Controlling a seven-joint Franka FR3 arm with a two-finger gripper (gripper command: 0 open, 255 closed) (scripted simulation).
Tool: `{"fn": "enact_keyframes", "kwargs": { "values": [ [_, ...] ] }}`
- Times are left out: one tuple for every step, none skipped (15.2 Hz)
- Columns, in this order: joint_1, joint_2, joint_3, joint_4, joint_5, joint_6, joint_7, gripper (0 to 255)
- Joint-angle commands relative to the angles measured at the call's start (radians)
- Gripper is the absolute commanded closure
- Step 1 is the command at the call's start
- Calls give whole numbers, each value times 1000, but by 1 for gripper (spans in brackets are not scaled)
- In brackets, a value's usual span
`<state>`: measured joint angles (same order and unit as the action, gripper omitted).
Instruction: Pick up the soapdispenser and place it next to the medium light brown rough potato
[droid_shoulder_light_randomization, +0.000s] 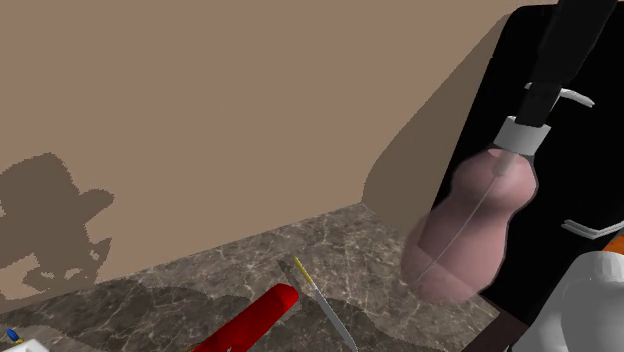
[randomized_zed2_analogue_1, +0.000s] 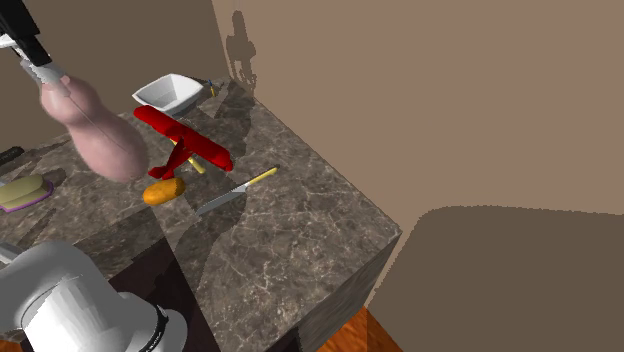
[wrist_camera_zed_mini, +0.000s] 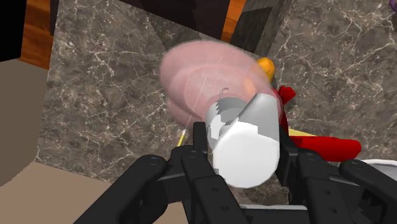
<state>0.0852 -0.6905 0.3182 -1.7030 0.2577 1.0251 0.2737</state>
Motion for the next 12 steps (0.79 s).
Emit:
{"fn": "enact_keyframes", "kwargs": {
  "values": [
    [3,-25,-1,-49,3,25,-7,255],
    [5,-36,-1,-72,4,37,-10,255],
    [6,-46,-1,-94,5,49,-12,255],
    [7,-57,-1,-117,6,61,-15,255],
    [9,-67,0,-138,8,72,-18,255],
    [10,-77,0,-160,9,84,-20,255],
    [12,-87,1,-181,11,95,-23,255],
    [13,-97,2,-202,12,107,-25,255],
    [14,-106,2,-223,14,118,-28,255],
    [16,-116,3,-244,15,129,-30,255],
    [17,-125,4,-264,17,140,-32,255],
    [19,-134,5,-284,19,151,-34,255]
  ]
}}
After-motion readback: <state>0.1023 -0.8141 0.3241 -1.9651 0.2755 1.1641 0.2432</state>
